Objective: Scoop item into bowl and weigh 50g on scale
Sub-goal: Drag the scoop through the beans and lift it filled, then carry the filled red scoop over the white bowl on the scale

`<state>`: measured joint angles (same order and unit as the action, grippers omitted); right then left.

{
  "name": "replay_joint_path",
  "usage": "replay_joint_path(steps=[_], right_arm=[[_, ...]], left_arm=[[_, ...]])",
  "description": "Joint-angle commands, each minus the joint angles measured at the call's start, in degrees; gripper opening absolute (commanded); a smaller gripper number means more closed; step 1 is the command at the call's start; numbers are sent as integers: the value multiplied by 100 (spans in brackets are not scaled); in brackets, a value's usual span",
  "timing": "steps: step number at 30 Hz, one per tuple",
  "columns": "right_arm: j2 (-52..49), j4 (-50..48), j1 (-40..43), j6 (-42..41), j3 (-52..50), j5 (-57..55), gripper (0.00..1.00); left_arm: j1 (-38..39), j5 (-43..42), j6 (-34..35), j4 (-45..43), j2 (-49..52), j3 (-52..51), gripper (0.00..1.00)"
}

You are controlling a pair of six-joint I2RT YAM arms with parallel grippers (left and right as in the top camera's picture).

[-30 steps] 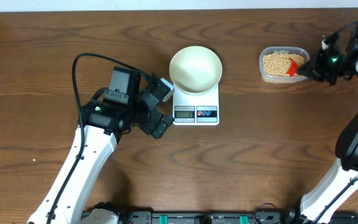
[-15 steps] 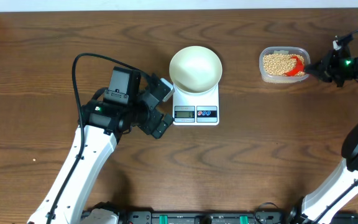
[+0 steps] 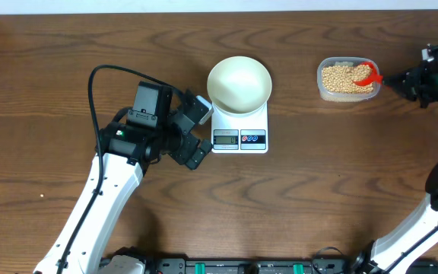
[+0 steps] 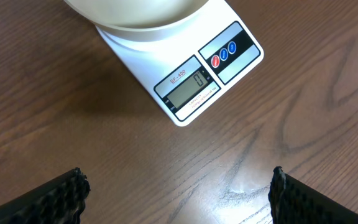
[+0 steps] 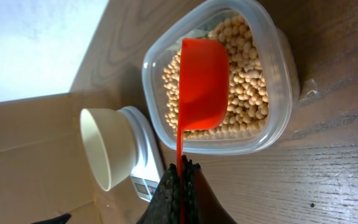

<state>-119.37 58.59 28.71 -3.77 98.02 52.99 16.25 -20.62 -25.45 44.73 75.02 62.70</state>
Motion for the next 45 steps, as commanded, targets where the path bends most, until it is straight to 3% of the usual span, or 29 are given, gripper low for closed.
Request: replay_joint_path(steps=[1,20,28,39,45], right_arm=[[-66,-9,131,243,-31,675,1],[-66,-356,116,457,-31,2677,1],[-66,-468,-291,444,-31,2861,1],[-66,-1467,-1158,-625,-31,3012,1],[-66,-1644,-1620,-715,-31,3010,1]], left_arm=[[11,57,50,2,22,52,95],[11,57,50,2,22,52,95],[11,57,50,2,22,52,95],[11,57,50,2,22,52,95],[11,57,50,2,22,52,95]])
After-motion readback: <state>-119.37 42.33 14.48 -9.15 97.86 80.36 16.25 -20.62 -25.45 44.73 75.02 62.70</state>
